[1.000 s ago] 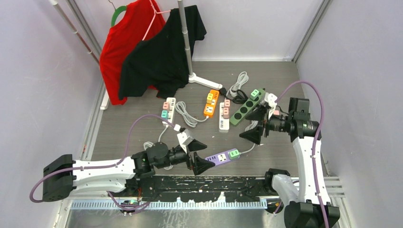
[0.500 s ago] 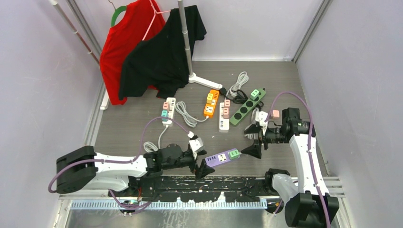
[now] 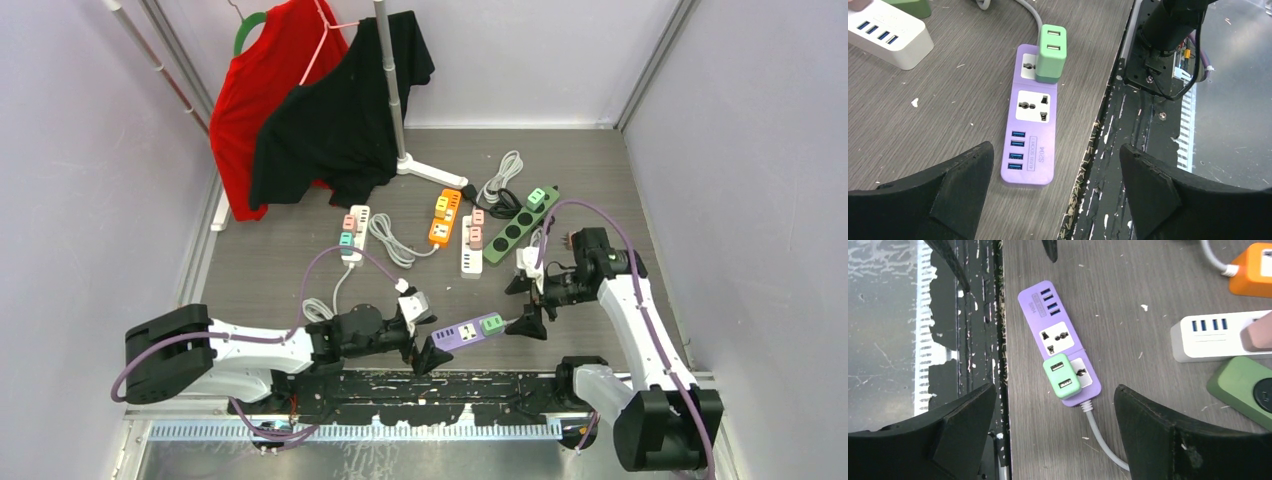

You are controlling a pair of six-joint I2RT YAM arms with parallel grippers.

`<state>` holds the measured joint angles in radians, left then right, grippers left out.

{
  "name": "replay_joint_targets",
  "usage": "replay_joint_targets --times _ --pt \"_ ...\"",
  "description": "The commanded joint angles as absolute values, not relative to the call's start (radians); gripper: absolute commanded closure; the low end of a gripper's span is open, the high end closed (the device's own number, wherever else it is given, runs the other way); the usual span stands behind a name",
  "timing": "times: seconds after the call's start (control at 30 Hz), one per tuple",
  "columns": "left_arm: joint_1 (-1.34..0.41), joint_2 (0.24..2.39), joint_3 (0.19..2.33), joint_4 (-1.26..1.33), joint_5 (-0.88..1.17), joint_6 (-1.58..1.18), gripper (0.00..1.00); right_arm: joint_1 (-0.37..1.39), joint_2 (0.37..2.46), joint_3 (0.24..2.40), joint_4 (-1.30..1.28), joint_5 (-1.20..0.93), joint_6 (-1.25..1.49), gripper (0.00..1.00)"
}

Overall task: Pull the plug off the socket
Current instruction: Remove the plug from the socket.

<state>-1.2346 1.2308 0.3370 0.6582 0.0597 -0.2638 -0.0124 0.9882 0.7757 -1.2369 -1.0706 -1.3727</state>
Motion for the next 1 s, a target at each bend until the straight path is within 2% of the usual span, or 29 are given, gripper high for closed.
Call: replay_joint_targets --times 0.0,0.13,0.27,0.57,0.7,0.83,0.97 --pt "-1.233 1.239 0.323 0.732 0.017 -0.239 0.05 0.054 1.010 0.764 -1.154 -1.020 -1.311 0.10" --pt "-1.232 1.253 0.313 0.754 0.003 -0.238 0.05 0.145 1.039 0.738 -1.050 -0.948 -1.208 0.16" --pt "-1.232 1.262 0.324 0.755 -0.006 -0.235 0.06 0.262 1.078 0.706 -0.922 -0.821 -1.124 0.18" --pt "-1.232 1.334 0.358 0.724 -0.010 -0.236 0.16 0.366 1.127 0.679 -0.836 -0.713 -1.109 0.28" --pt "-1.232 1.360 0.385 0.697 -0.002 -0.241 0.18 0.400 1.139 0.676 -0.819 -0.674 -1.116 0.38" --pt "-1.232 1.396 0.413 0.698 0.032 -0.208 0.18 0.412 1.134 0.687 -0.839 -0.702 -1.134 0.55" --pt "-1.236 1.451 0.392 0.826 0.090 -0.106 0.18 0.416 1.124 0.687 -0.864 -0.728 -1.171 0.72"
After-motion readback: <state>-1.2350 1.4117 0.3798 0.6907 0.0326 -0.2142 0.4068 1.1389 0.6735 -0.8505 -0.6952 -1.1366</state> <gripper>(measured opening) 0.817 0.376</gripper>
